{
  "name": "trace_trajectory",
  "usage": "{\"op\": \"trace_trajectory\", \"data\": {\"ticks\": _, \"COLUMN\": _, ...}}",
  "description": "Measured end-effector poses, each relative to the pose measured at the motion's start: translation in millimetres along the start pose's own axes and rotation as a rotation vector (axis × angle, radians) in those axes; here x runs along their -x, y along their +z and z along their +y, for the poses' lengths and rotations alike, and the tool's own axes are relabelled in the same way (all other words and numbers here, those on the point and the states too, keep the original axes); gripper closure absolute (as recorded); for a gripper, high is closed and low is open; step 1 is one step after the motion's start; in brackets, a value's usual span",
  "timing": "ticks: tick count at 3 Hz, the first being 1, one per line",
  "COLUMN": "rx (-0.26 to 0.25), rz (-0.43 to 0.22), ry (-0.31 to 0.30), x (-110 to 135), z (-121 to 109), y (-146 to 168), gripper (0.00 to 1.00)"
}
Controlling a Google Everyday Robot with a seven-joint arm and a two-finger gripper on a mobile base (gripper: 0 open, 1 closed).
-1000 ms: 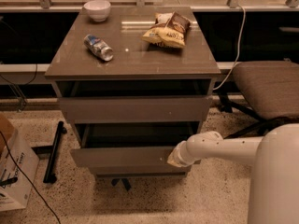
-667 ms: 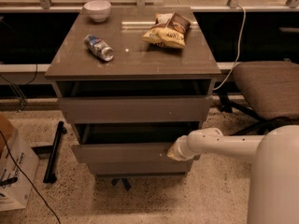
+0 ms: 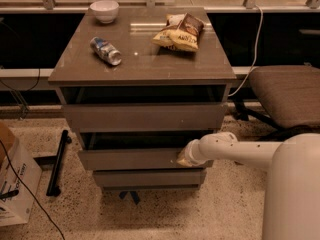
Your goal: Close middle drawer
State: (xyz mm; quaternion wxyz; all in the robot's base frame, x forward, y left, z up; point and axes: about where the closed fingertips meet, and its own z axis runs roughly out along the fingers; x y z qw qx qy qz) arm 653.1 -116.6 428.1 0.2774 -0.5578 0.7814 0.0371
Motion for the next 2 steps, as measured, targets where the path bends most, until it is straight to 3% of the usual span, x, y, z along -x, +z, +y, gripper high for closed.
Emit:
{"op": "trace_trajectory", "data": {"ticks": 1, "rx": 0.004, "rz": 0.0, "ry": 0.0, "x": 0.0, "z": 1.9, "y": 1.5, "gripper": 0.04}}
{"op": "trace_trajectory", "data": {"ticks": 2, "rx": 0.005, "rz": 0.0, "ry": 0.0, "x": 0.0, "z": 2.6, "y": 2.1, "gripper": 0.0}}
